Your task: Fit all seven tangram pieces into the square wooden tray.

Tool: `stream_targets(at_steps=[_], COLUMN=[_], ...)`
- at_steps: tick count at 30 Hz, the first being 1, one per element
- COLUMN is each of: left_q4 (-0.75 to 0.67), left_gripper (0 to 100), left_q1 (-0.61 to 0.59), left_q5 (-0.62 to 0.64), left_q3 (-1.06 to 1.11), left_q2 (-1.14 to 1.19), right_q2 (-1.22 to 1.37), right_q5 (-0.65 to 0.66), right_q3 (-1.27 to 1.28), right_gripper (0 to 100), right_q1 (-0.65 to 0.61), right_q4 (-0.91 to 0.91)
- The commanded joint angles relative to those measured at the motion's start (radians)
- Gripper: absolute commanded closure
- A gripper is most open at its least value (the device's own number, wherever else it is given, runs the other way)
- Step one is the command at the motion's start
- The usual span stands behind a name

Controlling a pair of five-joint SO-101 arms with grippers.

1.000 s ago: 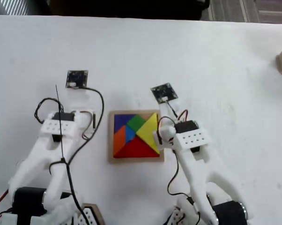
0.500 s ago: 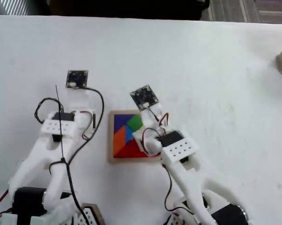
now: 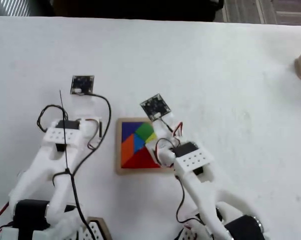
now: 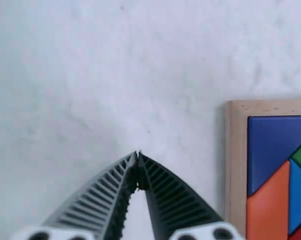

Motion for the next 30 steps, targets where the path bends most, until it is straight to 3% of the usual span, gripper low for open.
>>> stream_targets(at_steps=[1, 9, 13, 19, 24, 30], left_q4=[-0.026, -0.025, -0.025, -0.025, -0.026, -0.026], left_gripper=[98, 98, 98, 98, 98, 98], left_q1=[-0.008, -0.033, -0.033, -0.028, -0.028, -0.028], left_q5=[-0.008, -0.008, -0.008, -0.008, -0.008, -0.008], left_q3=[-0.008, -0.008, -0.008, -0.008, -0.008, -0.008], left_q2=[-0.03, -0.03, -0.03, -0.03, -0.03, -0.03], right_q2=[0.09, 0.148, 0.047, -0.176, -0.186, -0.028], right_q5=[0.015, 0.049, 0.043, -0.032, -0.035, -0.028], right_q3=[-0.095, -0.173, -0.178, -0.074, -0.009, -0.021], right_gripper=[98.1, 98.1, 98.1, 98.1, 97.8, 97.8], right_q1=[0.012, 0.087, 0.117, 0.007, -0.077, -0.031], right_q4=[0.041, 0.148, 0.188, 0.182, 0.036, -0.162])
